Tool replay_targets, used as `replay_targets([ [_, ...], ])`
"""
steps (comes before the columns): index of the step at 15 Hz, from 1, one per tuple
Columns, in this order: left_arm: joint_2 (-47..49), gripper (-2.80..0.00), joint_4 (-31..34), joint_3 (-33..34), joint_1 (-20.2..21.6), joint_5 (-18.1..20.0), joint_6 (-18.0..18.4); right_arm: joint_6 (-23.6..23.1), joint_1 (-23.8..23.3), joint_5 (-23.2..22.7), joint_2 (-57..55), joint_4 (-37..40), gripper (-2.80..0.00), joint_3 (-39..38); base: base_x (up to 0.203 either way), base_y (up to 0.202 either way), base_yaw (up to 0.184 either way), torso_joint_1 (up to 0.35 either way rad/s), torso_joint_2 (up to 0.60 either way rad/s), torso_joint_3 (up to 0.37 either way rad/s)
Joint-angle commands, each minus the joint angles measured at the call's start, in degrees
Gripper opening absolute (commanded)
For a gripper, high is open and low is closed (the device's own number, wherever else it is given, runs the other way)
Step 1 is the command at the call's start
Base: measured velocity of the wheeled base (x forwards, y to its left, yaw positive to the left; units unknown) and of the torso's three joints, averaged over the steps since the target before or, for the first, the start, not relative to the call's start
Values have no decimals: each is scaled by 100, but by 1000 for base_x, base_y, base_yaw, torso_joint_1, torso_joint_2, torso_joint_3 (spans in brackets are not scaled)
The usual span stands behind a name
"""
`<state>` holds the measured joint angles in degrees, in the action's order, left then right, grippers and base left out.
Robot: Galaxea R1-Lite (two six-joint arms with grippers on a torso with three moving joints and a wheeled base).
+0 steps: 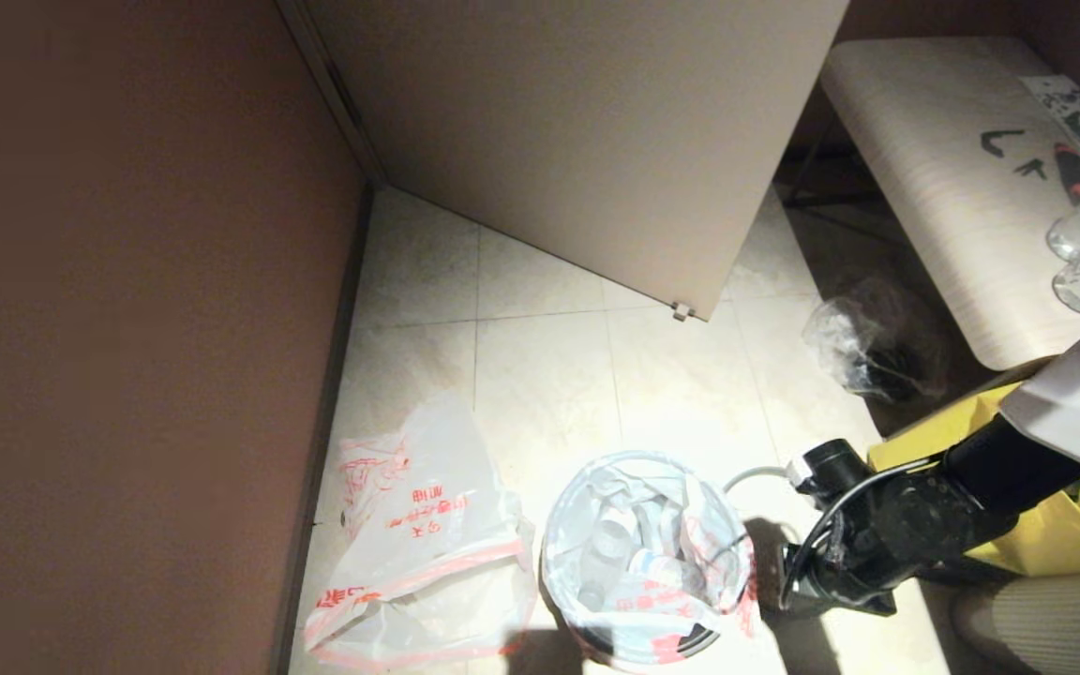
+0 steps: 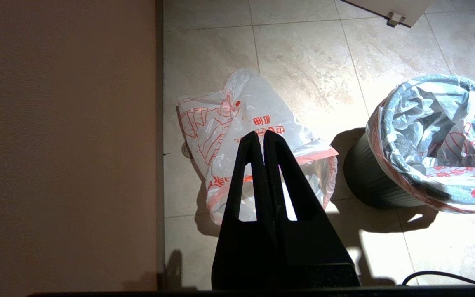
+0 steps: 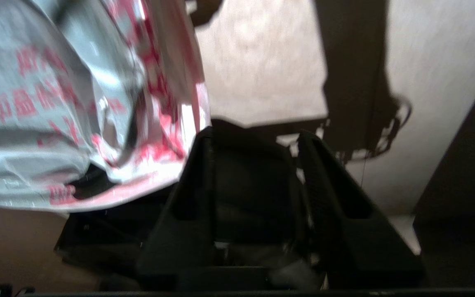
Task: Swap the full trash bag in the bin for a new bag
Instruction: Place the trash bag on the floor
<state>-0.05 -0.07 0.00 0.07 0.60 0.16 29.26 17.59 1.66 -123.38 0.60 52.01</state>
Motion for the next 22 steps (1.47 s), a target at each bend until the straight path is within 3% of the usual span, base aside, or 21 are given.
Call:
replay_targets([
  [1, 5, -280, -1, 9, 1, 2, 2, 62, 52, 9, -68, 35, 0, -169, 0, 0, 0, 0, 0, 0],
  [6, 5, -280, -1, 9, 1, 2, 2, 223, 347, 103, -309, -177, 0, -336, 0, 0, 0, 0, 0, 0],
  [10, 5, -280, -1, 9, 1, 2, 2, 291, 594, 832, -703, -691, 0, -281, 0, 0, 0, 0, 0, 0],
  [13, 5, -280, -1, 9, 1, 2, 2, 210, 739, 1239, -1002, -750, 0, 192, 0, 0, 0, 0, 0, 0],
  [22, 5, -280, -1, 9, 1, 2, 2, -13, 451, 1245, -993, -281, 0, 2097, 0, 0, 0, 0, 0, 0],
])
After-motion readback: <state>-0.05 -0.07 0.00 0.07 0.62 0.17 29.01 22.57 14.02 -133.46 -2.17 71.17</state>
